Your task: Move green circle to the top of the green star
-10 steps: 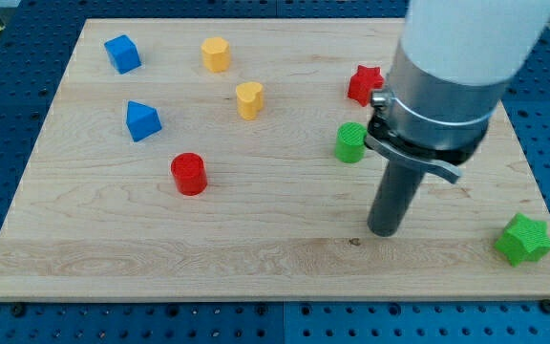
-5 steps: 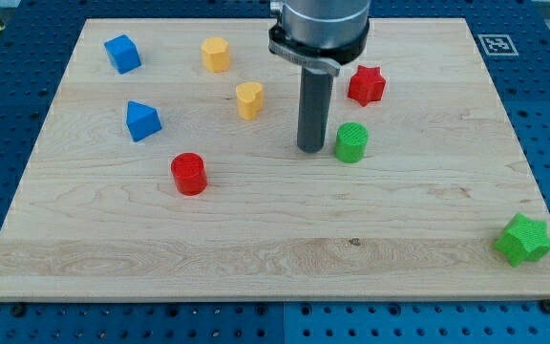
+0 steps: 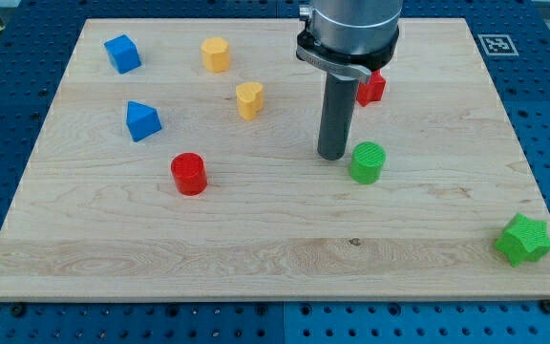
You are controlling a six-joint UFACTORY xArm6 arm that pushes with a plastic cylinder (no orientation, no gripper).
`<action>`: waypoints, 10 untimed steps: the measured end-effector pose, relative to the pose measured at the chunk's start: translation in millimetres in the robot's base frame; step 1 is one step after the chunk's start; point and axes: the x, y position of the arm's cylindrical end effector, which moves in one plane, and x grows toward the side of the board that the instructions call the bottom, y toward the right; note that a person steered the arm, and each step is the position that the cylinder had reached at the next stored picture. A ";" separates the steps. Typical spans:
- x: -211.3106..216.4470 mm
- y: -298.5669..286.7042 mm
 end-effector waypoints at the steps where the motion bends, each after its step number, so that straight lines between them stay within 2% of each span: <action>1: 11.8 17.9; 3: 40.2 30.0; 4: 38.1 48.2; 6: 5.4 46.2; 7: 25.0 72.9; 10: 44.8 123.8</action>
